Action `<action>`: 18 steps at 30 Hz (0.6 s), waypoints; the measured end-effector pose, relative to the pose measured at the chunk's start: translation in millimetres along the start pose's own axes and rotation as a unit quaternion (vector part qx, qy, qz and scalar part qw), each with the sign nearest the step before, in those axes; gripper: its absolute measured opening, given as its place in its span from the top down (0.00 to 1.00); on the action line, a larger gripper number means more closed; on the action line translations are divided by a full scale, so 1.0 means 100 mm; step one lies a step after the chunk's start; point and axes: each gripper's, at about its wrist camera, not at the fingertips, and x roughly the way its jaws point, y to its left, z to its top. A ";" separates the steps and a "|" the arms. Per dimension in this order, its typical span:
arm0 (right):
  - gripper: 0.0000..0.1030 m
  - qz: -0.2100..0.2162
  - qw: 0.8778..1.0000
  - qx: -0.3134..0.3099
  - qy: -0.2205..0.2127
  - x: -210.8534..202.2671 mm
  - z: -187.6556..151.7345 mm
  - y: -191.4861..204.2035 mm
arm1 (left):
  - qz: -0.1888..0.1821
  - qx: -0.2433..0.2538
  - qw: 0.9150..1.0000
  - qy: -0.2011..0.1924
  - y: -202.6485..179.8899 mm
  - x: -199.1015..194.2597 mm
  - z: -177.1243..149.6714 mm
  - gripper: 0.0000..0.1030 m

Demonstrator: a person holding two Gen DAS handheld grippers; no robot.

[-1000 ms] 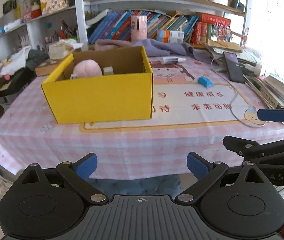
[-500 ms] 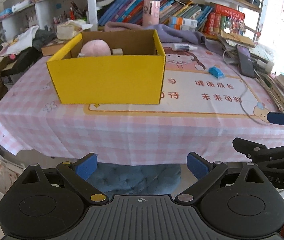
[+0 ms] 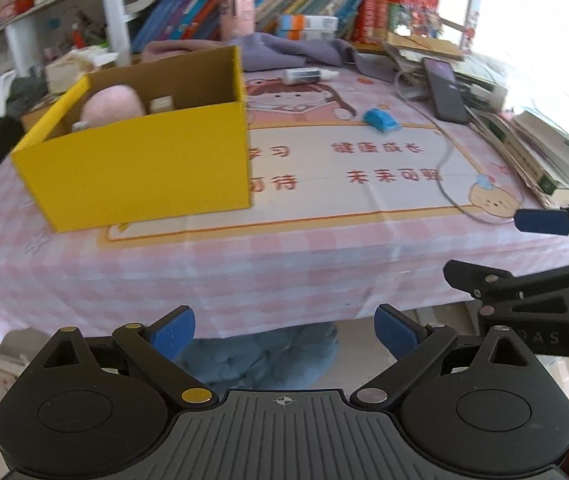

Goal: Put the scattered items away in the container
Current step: 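Withdraw both open tools from the box and move toward the blue eraser and spray bottle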

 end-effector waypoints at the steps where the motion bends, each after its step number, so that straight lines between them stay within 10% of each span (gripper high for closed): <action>1: 0.19 -0.002 1.000 0.003 0.000 0.01 0.01 -0.04 | -0.004 0.005 1.000 0.000 -0.03 0.02 0.02 0.05; 18: 0.24 -0.027 0.999 0.040 -0.005 0.52 0.38 -0.82 | -0.055 0.048 0.996 -0.058 -0.44 0.53 0.79 0.07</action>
